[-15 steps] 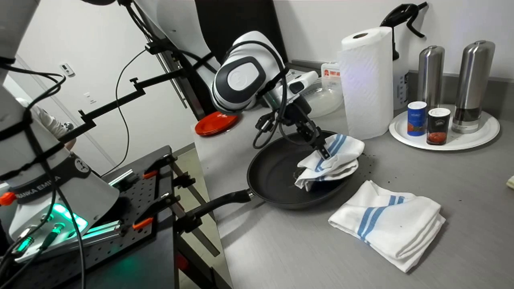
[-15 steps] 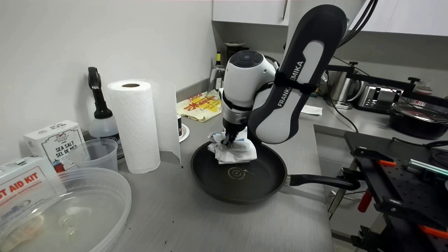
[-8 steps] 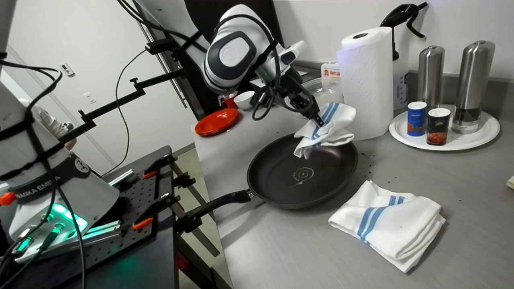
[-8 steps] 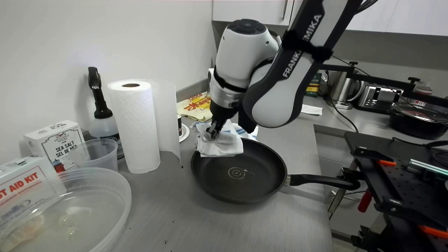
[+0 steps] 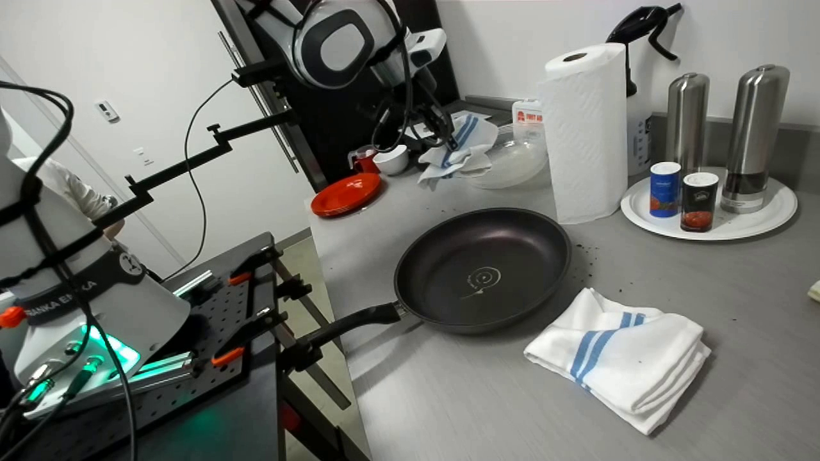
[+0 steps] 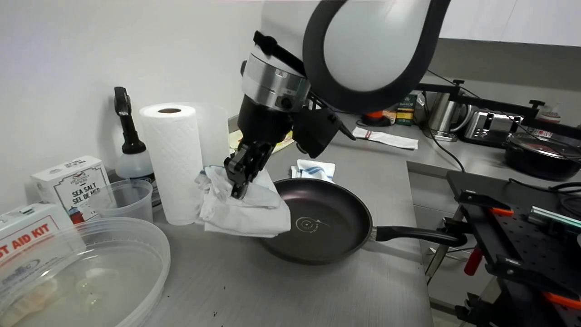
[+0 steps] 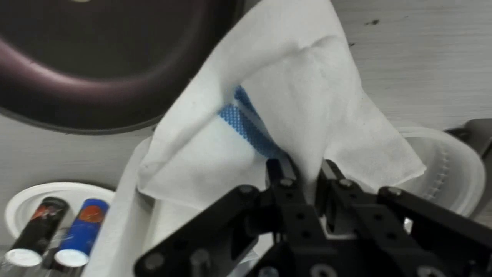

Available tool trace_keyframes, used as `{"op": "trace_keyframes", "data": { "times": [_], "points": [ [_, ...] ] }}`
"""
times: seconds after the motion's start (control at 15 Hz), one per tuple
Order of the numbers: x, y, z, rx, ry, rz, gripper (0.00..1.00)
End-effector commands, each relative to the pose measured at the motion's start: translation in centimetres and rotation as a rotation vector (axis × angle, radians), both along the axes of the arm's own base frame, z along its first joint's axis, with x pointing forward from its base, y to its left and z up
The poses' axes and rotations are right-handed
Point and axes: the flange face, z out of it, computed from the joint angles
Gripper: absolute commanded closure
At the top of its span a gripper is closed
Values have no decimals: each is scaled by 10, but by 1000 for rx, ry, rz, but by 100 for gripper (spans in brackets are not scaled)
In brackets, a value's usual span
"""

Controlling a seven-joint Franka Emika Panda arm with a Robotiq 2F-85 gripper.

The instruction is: Wipe the pan with a dish cloth

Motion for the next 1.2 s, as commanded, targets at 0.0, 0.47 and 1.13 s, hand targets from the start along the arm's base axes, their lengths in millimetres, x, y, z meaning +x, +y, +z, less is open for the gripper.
{"op": "trace_keyframes", "data": {
  "times": [0.0,0.47,1.13],
  "points": [
    [-12,42,-8,148,87,60,96],
    [-39,83,-79,173,224,100,96],
    [-38,90,-143,197,321,92,96]
  ]
}}
